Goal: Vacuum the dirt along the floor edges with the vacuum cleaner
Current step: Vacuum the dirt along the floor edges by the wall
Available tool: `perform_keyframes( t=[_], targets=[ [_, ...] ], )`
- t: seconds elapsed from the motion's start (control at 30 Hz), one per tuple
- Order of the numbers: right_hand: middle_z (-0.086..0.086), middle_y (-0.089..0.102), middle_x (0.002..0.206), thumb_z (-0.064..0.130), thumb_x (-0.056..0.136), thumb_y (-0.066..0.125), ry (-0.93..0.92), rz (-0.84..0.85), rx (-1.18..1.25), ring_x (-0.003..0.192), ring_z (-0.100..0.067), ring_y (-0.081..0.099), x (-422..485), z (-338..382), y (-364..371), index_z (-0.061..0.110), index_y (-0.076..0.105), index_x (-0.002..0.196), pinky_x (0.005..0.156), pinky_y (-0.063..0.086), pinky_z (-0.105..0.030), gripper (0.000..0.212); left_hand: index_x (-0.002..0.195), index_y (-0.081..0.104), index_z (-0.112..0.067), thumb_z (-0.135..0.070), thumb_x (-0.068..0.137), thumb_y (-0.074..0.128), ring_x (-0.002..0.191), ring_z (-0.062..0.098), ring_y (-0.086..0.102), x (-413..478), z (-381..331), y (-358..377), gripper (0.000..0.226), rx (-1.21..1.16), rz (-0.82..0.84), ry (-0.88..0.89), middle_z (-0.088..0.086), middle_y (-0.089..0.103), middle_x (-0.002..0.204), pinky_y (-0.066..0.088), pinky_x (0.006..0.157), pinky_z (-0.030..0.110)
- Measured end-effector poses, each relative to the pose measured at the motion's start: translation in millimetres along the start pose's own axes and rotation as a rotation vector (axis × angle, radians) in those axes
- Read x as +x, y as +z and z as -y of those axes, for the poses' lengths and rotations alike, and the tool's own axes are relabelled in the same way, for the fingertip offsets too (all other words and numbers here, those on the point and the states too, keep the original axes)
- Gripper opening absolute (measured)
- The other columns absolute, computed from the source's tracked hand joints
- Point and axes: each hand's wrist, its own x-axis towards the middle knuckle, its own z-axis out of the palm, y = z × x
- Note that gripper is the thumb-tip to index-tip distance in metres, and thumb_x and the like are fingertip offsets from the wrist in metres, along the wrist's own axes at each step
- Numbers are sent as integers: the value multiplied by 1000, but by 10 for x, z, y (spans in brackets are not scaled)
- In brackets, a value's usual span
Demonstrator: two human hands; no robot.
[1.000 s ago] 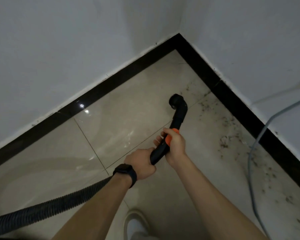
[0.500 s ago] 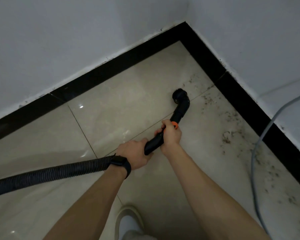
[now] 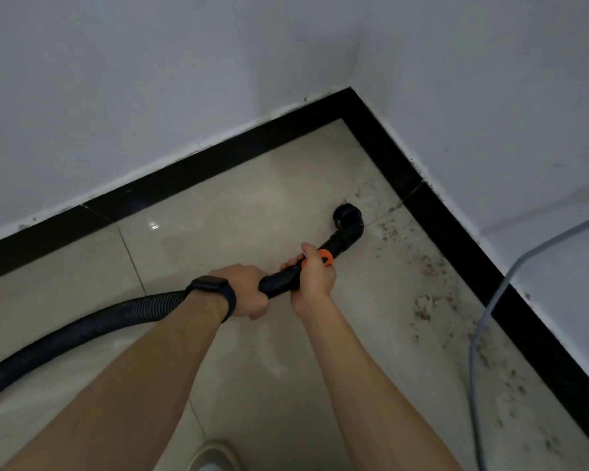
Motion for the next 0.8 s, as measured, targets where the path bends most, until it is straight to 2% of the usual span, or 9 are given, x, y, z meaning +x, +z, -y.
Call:
perform_keyframes(
  t=[0.1, 0.27, 0.43, 0.63, 0.73, 0.8],
  targets=[
    [-1, 52, 51, 2, 94, 64, -2, -10, -69, 42, -17, 49, 74, 29, 18, 8, 53, 82, 48, 49, -29, 18, 87, 59, -33, -32, 59, 62, 65, 17, 62, 17, -84, 150, 29, -31, -82, -54, -5, 65, 75, 43, 53, 23],
    [-5, 53, 61, 3, 92, 62, -67, -71, -160, 42, -15, 48, 245, -32, -89, 7, 54, 94, 46, 48, -29, 9, 83, 54, -34, -37, 63, 58, 63, 15, 58, 150, -111, 460, 20, -43, -149, -15, -8, 61, 72, 41, 54, 25],
    [-6, 54, 62, 1, 92, 60, -115, -92, -161, 42, -16, 49, 366, 36, -85, 8, 54, 102, 46, 49, -28, 14, 92, 56, -36, -36, 70, 57, 64, 15, 56, 331, -144, 407, 22, 2, -179, 22, -8, 58, 74, 39, 53, 25],
    [-3, 54, 59, 2, 90, 61, -136, -115, -172, 41, -15, 48, 536, 236, -39, 7, 55, 101, 44, 48, -27, 14, 75, 49, -36, -37, 65, 55, 60, 12, 55, 508, -282, 320, 12, -60, -175, 61, -9, 58, 71, 34, 50, 23],
    [-2, 54, 57, 1, 90, 61, -153, -135, -157, 40, -15, 48, 603, 341, -30, 7, 56, 99, 44, 47, -26, 12, 75, 48, -33, -38, 66, 54, 60, 13, 54, 599, -353, 270, 12, -61, -192, 85, -9, 56, 70, 34, 50, 24],
    [-2, 54, 57, 1, 90, 61, -166, -149, -156, 40, -15, 48, 657, 429, -15, 7, 57, 97, 44, 47, -26, 10, 80, 46, -33, -38, 73, 56, 61, 15, 52, 651, -401, 259, 13, -36, -262, 112, -11, 52, 70, 33, 51, 25]
  ],
)
